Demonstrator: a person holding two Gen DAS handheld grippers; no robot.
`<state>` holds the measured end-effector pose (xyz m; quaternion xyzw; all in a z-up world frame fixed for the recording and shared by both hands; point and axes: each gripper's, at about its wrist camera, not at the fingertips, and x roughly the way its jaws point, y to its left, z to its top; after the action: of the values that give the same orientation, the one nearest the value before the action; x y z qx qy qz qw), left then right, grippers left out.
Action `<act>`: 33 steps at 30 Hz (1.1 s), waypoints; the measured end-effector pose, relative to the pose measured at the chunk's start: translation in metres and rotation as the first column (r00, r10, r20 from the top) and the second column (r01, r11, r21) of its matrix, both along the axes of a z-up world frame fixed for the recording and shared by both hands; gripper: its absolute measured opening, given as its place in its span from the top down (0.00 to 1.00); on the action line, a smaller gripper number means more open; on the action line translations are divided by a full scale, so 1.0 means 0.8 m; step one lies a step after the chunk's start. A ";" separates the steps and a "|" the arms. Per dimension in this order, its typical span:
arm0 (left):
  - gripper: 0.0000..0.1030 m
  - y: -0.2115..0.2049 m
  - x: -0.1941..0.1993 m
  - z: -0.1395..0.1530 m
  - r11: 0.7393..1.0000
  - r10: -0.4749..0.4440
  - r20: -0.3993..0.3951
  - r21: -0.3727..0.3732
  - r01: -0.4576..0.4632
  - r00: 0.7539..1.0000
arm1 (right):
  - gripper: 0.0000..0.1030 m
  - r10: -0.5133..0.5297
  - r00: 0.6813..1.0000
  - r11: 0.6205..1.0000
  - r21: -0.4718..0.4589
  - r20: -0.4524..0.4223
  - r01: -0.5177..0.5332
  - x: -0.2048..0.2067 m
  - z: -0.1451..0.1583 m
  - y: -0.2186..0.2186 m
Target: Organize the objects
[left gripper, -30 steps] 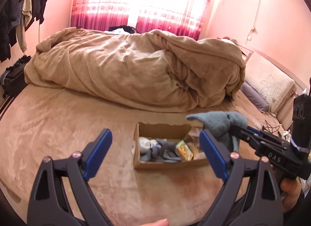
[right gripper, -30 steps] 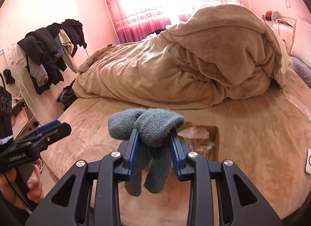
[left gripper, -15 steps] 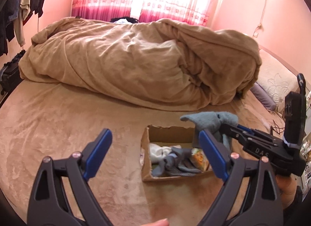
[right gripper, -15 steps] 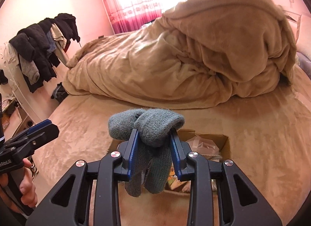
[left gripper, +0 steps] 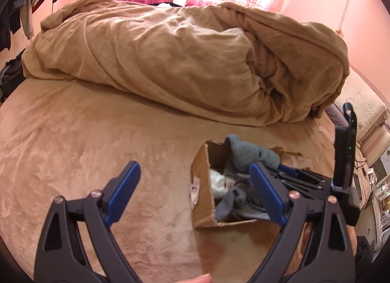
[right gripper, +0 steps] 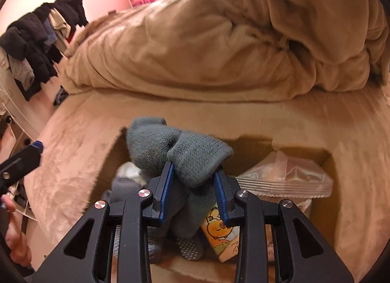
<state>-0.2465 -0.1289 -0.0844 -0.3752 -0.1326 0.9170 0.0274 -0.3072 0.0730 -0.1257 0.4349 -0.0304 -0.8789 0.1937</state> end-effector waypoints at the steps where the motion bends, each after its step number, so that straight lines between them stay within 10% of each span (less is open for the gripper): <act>1: 0.10 -0.001 0.001 -0.003 1.000 0.003 0.002 0.003 -0.003 1.000 | 0.67 -0.001 1.000 1.000 0.012 0.009 0.001 -0.001 -0.006 -0.002; 10: 0.10 0.000 0.013 -0.004 1.000 0.004 0.012 0.004 -0.004 1.000 | 0.67 -0.013 1.000 0.999 0.053 0.018 0.012 0.002 -0.022 -0.001; 17: 0.10 0.007 0.033 0.023 1.000 -0.002 -0.020 -0.014 0.002 1.000 | 0.42 -0.013 1.000 1.000 0.028 -0.002 0.013 0.020 0.005 0.006; 33: 0.10 0.050 0.105 0.084 0.999 -0.043 -0.084 -0.026 0.041 0.996 | 0.41 -0.044 0.995 0.999 0.008 -0.091 0.045 0.100 0.089 0.048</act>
<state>-0.1624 -0.0887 -0.0174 -0.3393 -0.1123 0.9328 0.0475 -0.2272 0.1111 -0.0545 0.3947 -0.0269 -0.9020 0.1730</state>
